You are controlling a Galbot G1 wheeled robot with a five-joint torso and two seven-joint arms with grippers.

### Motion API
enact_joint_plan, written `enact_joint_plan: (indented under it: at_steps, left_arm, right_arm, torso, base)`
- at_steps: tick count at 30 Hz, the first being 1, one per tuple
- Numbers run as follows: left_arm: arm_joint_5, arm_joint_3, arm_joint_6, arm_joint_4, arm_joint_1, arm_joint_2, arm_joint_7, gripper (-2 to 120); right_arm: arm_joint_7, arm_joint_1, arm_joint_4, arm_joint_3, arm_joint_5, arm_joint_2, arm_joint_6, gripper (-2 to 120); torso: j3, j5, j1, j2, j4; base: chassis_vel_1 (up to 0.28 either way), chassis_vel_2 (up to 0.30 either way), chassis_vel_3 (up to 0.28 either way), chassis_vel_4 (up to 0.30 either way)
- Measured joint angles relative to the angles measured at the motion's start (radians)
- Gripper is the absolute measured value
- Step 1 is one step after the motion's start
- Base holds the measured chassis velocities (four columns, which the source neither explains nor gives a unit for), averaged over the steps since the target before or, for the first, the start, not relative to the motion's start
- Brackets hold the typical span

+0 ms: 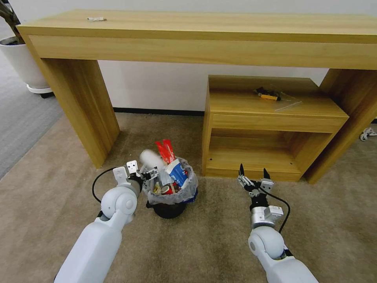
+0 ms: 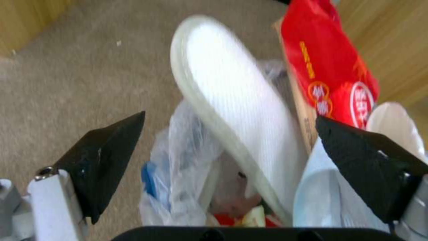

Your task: Pick up the trash bin and place the garbage on the floor into it.

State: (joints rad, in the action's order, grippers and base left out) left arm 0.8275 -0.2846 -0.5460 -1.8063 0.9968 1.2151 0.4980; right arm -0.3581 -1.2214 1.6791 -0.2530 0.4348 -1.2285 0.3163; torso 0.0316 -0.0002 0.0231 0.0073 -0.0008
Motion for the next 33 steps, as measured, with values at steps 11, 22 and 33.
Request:
enact_joint_plan:
  at_steps: [11,22,33]
  left_arm:
    - [-0.157,-0.047,0.11,0.011,0.002,0.022,-0.106,99]
    - [-0.335,-0.095,0.232,0.027,0.04,0.069,-0.201,100]
    - [-0.492,-0.137,0.311,0.046,0.087,0.112,-0.239,100]
  right_arm:
    - [0.018,0.014,0.002,-0.013,0.026,-0.006,0.022,100]
    - [0.029,0.014,-0.042,-0.044,-0.027,-0.046,0.071,100]
    - [-0.002,-0.011,-0.124,-0.118,-0.197,-0.066,0.13,100]
  torso:
    - [0.0,0.0,0.0,0.0,0.0001]
    - [0.0,0.0,0.0,0.0,0.0002]
    - [0.0,0.0001,0.0,0.0,0.0]
  base:
    - [0.0,0.0,0.0,0.0]
    - [0.0,0.0,0.0,0.0]
    - [0.0,0.0,0.0,0.0]
